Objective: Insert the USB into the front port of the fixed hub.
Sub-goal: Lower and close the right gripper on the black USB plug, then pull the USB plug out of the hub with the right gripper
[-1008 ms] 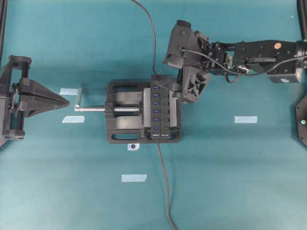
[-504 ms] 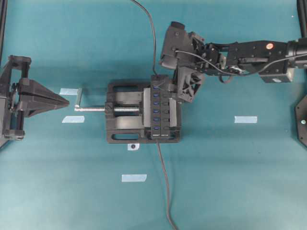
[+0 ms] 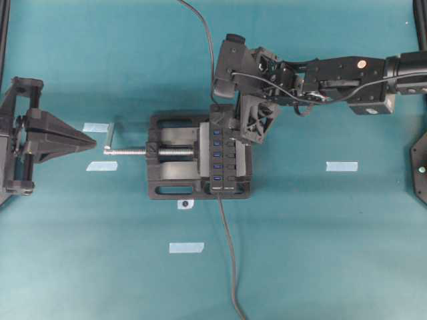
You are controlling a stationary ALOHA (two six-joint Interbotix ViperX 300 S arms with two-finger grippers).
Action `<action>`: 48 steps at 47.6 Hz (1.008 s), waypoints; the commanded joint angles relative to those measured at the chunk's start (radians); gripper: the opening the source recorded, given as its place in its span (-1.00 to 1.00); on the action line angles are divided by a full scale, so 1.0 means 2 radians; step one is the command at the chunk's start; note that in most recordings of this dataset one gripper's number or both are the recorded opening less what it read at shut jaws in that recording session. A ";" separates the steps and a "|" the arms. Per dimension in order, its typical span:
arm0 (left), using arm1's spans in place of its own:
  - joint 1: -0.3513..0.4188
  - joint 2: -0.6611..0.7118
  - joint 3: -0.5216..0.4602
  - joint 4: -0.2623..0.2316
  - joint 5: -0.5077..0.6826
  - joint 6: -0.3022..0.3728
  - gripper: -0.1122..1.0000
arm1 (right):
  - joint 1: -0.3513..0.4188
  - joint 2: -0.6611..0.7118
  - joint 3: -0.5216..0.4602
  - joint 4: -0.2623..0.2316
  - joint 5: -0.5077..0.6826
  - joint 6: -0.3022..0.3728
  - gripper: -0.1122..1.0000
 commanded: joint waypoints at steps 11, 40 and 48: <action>-0.001 -0.004 -0.005 0.001 -0.005 -0.002 -0.79 | 0.002 -0.008 -0.012 -0.001 -0.002 -0.004 0.61; -0.001 -0.013 -0.002 0.001 -0.005 -0.002 -0.79 | 0.002 -0.008 -0.012 -0.001 0.003 -0.003 -0.35; -0.001 -0.013 -0.001 0.001 -0.005 -0.003 -0.79 | 0.003 -0.012 -0.012 -0.001 0.008 -0.002 -0.66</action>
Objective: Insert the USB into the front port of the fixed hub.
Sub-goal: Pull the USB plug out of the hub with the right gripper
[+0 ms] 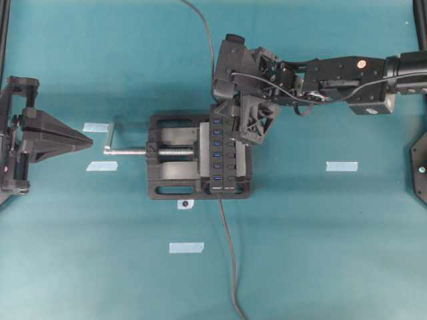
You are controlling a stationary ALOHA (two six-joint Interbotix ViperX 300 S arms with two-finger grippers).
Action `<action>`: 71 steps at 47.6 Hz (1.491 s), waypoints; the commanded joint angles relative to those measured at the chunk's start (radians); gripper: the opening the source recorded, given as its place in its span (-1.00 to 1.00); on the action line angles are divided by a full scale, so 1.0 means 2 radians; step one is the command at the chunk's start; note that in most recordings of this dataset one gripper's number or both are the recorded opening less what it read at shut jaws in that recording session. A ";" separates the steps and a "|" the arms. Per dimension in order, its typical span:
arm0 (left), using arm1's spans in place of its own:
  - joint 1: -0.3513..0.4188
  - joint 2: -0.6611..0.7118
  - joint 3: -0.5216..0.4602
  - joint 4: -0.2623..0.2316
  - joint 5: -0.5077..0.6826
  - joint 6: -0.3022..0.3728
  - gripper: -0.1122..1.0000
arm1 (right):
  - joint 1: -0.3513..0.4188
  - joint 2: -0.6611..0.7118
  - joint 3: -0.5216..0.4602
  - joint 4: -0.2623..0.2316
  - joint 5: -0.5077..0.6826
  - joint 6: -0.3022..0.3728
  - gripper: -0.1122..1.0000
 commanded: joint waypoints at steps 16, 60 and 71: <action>-0.001 0.002 -0.006 0.000 -0.005 -0.002 -0.79 | 0.003 -0.019 -0.012 -0.001 -0.001 -0.002 -0.69; -0.001 0.002 -0.004 0.000 -0.011 -0.022 -0.79 | 0.046 -0.075 -0.044 0.020 0.098 0.025 -0.70; -0.001 0.002 -0.005 0.001 -0.012 -0.022 -0.79 | 0.061 -0.078 -0.044 0.021 0.098 0.030 -0.70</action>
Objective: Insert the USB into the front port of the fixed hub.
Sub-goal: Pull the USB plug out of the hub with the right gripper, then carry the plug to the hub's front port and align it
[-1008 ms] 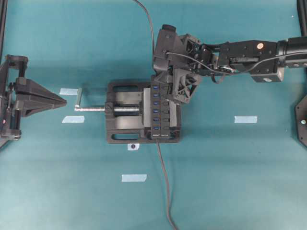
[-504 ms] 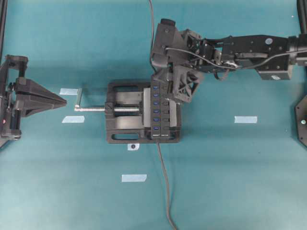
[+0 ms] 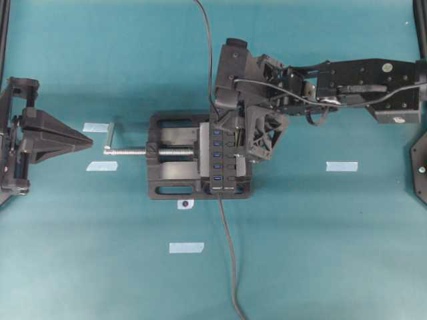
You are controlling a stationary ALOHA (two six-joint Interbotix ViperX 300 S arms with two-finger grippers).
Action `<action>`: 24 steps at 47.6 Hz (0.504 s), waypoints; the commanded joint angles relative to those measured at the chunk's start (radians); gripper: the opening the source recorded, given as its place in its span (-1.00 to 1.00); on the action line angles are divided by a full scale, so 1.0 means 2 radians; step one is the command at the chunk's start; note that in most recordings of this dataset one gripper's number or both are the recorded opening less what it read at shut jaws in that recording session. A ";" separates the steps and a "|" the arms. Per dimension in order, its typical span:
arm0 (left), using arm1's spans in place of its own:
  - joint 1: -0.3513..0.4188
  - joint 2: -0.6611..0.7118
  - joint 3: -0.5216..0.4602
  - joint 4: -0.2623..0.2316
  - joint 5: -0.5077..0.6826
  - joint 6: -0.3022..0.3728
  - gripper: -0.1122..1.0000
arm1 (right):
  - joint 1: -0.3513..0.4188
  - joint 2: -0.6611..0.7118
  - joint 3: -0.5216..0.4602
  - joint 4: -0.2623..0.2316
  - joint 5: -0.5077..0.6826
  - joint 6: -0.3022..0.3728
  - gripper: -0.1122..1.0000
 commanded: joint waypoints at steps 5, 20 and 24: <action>-0.001 0.002 -0.008 0.001 -0.005 0.000 -0.79 | 0.015 -0.019 -0.013 0.002 -0.002 0.005 -0.70; -0.001 0.002 -0.009 0.002 -0.005 -0.001 -0.79 | 0.032 -0.029 -0.012 0.002 -0.002 0.015 -0.70; -0.002 0.002 -0.009 0.002 -0.005 -0.001 -0.79 | 0.037 -0.032 -0.010 0.002 -0.002 0.024 -0.70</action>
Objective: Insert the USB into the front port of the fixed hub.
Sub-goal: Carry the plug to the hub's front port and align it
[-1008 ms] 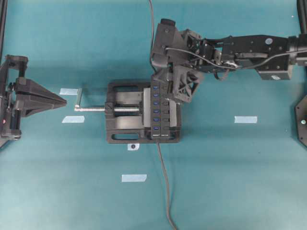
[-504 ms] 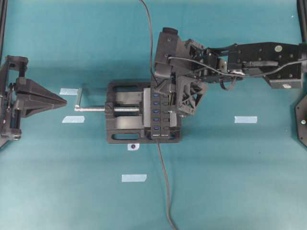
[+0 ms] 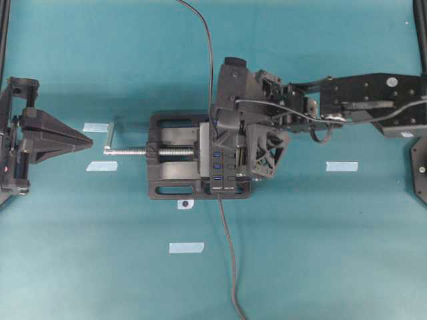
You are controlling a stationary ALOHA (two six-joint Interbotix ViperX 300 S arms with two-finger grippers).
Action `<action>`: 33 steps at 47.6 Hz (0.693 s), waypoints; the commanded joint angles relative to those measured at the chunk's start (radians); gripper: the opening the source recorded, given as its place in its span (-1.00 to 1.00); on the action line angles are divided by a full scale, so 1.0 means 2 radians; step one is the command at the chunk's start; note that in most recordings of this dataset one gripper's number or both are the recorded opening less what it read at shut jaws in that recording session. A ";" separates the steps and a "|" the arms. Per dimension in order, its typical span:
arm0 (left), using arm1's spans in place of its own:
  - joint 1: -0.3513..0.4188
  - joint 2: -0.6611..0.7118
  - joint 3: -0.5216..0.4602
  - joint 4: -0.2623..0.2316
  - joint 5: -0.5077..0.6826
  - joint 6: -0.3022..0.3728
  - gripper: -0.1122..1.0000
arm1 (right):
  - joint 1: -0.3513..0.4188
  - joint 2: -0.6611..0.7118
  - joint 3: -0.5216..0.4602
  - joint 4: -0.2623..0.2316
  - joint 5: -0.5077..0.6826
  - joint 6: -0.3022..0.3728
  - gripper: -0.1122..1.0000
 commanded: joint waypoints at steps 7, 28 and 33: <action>-0.001 0.002 -0.008 0.001 -0.005 -0.001 -0.79 | 0.015 -0.025 -0.003 0.000 -0.005 0.017 -0.70; -0.002 0.002 -0.008 0.002 -0.005 -0.001 -0.79 | 0.025 -0.023 0.012 -0.002 -0.023 0.015 -0.70; -0.001 0.002 -0.008 0.002 -0.005 -0.001 -0.79 | 0.028 -0.024 0.022 -0.005 -0.046 0.015 -0.70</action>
